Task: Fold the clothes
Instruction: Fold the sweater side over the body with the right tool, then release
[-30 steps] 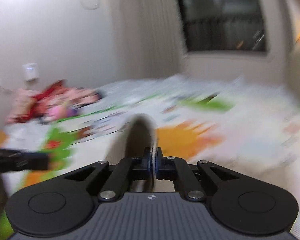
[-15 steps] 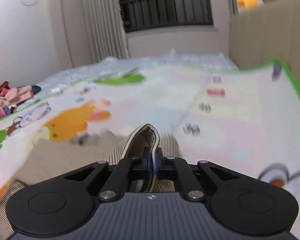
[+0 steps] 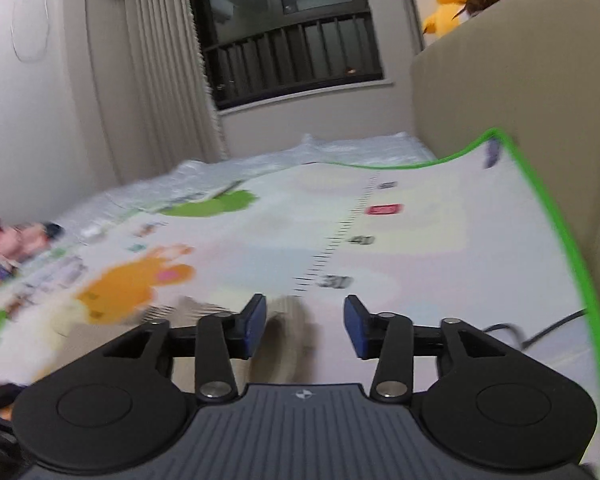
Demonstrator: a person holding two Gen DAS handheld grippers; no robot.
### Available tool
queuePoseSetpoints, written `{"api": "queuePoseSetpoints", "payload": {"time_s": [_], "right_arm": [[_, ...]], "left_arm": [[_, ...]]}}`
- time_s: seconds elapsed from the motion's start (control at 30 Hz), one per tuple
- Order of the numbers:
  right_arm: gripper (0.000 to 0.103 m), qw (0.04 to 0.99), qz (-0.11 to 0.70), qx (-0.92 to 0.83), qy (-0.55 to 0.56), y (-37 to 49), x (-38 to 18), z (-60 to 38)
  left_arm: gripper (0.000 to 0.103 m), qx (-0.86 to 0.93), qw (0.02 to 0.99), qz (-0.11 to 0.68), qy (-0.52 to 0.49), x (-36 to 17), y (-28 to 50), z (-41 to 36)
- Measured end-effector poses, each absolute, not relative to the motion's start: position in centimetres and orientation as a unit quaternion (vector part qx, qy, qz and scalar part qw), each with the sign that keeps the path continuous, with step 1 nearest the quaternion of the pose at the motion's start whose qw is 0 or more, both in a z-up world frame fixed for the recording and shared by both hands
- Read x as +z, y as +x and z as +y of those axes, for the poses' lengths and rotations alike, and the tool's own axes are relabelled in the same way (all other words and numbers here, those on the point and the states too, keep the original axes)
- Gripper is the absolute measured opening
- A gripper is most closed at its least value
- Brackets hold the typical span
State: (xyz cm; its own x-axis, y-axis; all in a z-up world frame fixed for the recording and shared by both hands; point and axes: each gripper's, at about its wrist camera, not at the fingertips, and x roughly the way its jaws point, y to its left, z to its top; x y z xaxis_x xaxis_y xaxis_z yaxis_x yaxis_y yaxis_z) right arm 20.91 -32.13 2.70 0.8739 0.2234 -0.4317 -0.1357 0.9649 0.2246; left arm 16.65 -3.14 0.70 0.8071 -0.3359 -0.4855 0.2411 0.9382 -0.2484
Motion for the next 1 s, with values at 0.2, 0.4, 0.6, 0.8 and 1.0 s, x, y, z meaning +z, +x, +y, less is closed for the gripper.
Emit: {"api": "queuePoseSetpoints", "payload": {"time_s": [0.2, 0.4, 0.6, 0.8, 1.0], "right_arm": [[0.009, 0.947, 0.282, 0.132, 0.080, 24.3, 0.2, -27.4], [0.004, 0.966, 0.199, 0.160, 0.045, 22.4, 3.9, -25.3], [0.005, 0.959, 0.249, 0.118, 0.060, 24.5, 1.1, -28.6], [0.030, 0.951, 0.282, 0.086, 0.097, 24.5, -2.3, -30.6], [0.038, 0.967, 0.225, 0.093, 0.076, 22.3, 1.6, -29.6]], "left_arm": [[0.102, -0.146, 0.955, 0.244, -0.083, 0.4, 15.6, -3.1], [0.103, -0.114, 0.958, 0.232, -0.122, 0.5, 15.5, -1.8], [0.103, -0.115, 0.954, 0.245, -0.127, 0.4, 15.9, -1.7], [0.103, -0.121, 0.953, 0.250, -0.124, 0.3, 16.1, -1.9], [0.103, -0.119, 0.952, 0.254, -0.123, 0.2, 16.2, -1.9]]}}
